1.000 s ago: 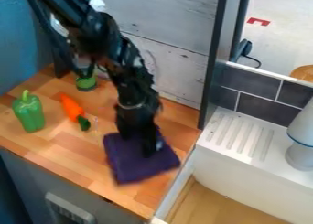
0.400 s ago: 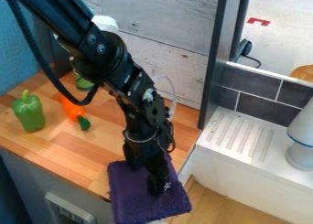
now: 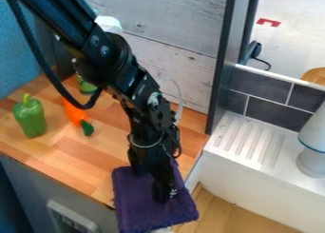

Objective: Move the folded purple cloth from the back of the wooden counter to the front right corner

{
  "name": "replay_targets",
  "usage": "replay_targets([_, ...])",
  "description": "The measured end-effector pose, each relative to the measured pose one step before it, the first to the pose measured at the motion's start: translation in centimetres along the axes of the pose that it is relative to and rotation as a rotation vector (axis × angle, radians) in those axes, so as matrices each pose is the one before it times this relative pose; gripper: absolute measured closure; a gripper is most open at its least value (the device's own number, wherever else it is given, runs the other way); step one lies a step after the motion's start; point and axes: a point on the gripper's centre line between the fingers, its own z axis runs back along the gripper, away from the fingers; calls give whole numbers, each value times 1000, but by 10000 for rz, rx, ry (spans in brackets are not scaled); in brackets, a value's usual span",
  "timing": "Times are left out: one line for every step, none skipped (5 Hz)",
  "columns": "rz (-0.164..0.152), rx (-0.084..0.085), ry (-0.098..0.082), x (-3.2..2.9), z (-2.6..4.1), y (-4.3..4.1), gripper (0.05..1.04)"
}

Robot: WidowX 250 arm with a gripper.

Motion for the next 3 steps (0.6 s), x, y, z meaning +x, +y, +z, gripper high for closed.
replay_targets([812, -251, -131, -440, 897, 1001, 83])
replay_targets([830, 119, -928, 661, 4677, 1590, 83])
replay_targets([1051, -332, -859, -112, 4591, 1927, 83])
